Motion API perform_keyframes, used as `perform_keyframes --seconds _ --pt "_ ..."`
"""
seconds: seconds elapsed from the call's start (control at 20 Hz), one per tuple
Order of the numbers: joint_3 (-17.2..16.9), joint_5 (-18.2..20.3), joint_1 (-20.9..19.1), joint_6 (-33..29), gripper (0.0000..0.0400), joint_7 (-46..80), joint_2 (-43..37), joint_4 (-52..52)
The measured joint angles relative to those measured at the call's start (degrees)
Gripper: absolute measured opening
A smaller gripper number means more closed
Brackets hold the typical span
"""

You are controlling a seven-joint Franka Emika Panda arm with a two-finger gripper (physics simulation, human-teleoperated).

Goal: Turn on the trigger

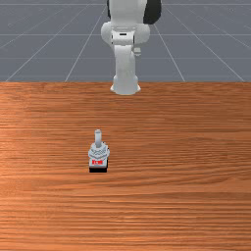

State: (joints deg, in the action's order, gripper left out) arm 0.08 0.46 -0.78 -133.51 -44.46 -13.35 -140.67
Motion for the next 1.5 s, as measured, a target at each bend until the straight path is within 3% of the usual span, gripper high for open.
perform_keyframes --seconds 0.05,0.1,0.15,0.2,0.35,0.4,0.45,0.7,0.75,0.85,1.05,1.1,1.15,1.2,1.35,1.45,1.5 --pt "0.02 -0.01 -0.01 -1.49 0.0000 0.17 0.82 -0.68" --pt "-1.00 2.58 0.76 -2.30 0.0000 -4.07 1.50 -1.12" --pt "-3.84 13.81 2.44 -1.17 0.0000 -13.87 3.51 -0.75" --pt "-4.31 19.04 2.44 -1.81 0.0000 -18.84 6.40 -0.83" --pt "-1.86 25.90 0.64 -10.09 0.0000 -25.73 14.80 -2.11" --pt "-1.26 10.38 1.41 -20.54 0.0000 -4.91 15.37 -5.25" --pt "-0.95 12.41 1.18 -20.75 0.0000 -12.46 15.98 -5.34" --pt "-1.51 11.47 0.88 -17.08 0.0000 -12.58 19.50 -2.64" --pt "-1.63 12.78 0.70 -21.59 0.0000 -11.67 18.70 -4.71" --pt "-2.59 12.49 0.37 -21.90 0.0000 -8.79 18.75 -4.74" --pt "-3.92 13.49 -1.99 -20.98 0.0000 -14.37 19.22 -3.88" --pt "-4.78 8.90 -1.97 -21.14 0.0000 -14.31 19.26 -3.84" --pt "-4.08 13.26 -2.95 -19.76 0.0000 -18.34 19.47 -3.24" --pt "-4.18 13.40 -3.11 -19.80 0.0000 -18.83 19.51 -3.19" --pt "-3.67 22.20 -5.83 -15.31 0.0000 -28.96 20.56 -1.05" --pt "-3.97 24.80 -7.54 -12.74 0.0000 -32.79 21.34 0.33" --pt "-4.80 16.91 -6.54 -17.22 0.0000 -30.33 20.58 -1.15"
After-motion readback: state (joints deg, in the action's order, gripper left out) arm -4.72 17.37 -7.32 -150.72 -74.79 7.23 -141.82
